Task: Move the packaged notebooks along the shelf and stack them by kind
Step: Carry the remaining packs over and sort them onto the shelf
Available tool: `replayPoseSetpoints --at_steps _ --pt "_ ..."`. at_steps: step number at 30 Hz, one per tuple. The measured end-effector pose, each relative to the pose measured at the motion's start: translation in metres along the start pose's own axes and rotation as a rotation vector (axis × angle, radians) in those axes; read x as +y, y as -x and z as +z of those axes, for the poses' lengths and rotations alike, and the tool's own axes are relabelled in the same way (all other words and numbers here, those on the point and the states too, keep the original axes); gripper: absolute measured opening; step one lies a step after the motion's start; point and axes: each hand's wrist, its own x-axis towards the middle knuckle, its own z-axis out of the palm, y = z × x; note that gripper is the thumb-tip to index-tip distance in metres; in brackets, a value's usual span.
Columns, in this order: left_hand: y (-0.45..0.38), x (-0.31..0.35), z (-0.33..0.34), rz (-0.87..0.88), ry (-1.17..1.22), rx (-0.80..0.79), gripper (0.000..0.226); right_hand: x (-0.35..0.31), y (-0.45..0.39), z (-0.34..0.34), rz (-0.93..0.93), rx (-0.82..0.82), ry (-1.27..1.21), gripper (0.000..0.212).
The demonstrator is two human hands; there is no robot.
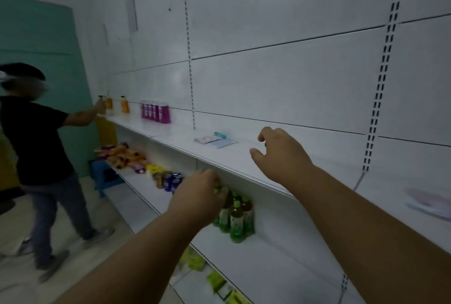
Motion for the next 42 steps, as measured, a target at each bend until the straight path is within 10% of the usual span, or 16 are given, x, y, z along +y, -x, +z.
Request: replayPoseSetpoints --at_steps 16,34,42 --pt "-0.259 -0.138 0.078 0.026 0.019 -0.006 0.037 0.001 -0.211 0.180 0.081 -0.074 0.085 0.032" --pt "-0.411 -0.152 0.191 0.372 -0.382 -0.428 0.052 0.011 -0.236 0.255 0.519 0.046 0.261 0.021" --pt "-0.423 -0.153 0.180 0.220 0.102 -0.309 0.040 0.014 -0.242 0.260 0.539 0.052 0.249 0.018"
